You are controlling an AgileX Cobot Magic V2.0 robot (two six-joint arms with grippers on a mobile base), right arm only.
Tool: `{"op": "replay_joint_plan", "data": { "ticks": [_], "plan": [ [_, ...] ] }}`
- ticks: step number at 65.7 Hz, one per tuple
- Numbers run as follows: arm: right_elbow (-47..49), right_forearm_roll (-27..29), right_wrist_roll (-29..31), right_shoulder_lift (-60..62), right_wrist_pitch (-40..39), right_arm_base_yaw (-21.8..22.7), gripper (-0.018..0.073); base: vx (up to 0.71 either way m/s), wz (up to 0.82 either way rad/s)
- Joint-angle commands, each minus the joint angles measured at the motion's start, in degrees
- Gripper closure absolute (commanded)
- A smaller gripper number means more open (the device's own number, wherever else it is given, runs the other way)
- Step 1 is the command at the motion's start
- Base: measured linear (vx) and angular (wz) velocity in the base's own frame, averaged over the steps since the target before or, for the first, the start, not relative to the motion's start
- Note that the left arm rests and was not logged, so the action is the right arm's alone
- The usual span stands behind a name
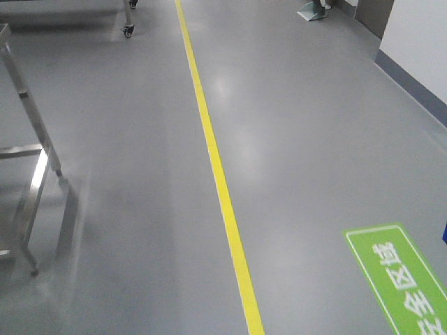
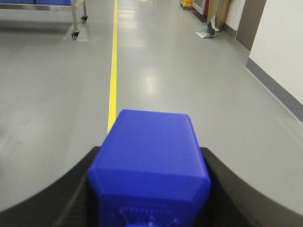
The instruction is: Pour parts from conveyor to right shelf
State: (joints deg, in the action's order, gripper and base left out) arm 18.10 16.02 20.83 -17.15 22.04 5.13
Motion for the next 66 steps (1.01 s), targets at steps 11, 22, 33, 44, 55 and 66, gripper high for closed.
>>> {"op": "replay_joint_plan", "data": {
  "ticks": [11, 22, 33, 44, 55, 66],
  "plan": [
    [1.74, 0.37, 0.42, -0.39, -4.42, 0.22, 0.0564, 0.75, 0.00],
    [1.74, 0.37, 0.42, -0.39, -4.42, 0.22, 0.0564, 0.76, 0.07],
    [1.74, 0.37, 0.42, -0.39, -4.42, 0.22, 0.0564, 0.74, 0.14],
    [1.74, 0.37, 0.42, -0.39, -4.43, 0.22, 0.0564, 0.74, 0.15],
    [1.74, 0.37, 0.42, -0.39, -4.43, 0.22, 0.0564, 0.74, 0.10],
    [1.74, 0.37, 0.42, -0.39, -4.43, 0.22, 0.0564, 0.75, 0.07]
  ]
}}
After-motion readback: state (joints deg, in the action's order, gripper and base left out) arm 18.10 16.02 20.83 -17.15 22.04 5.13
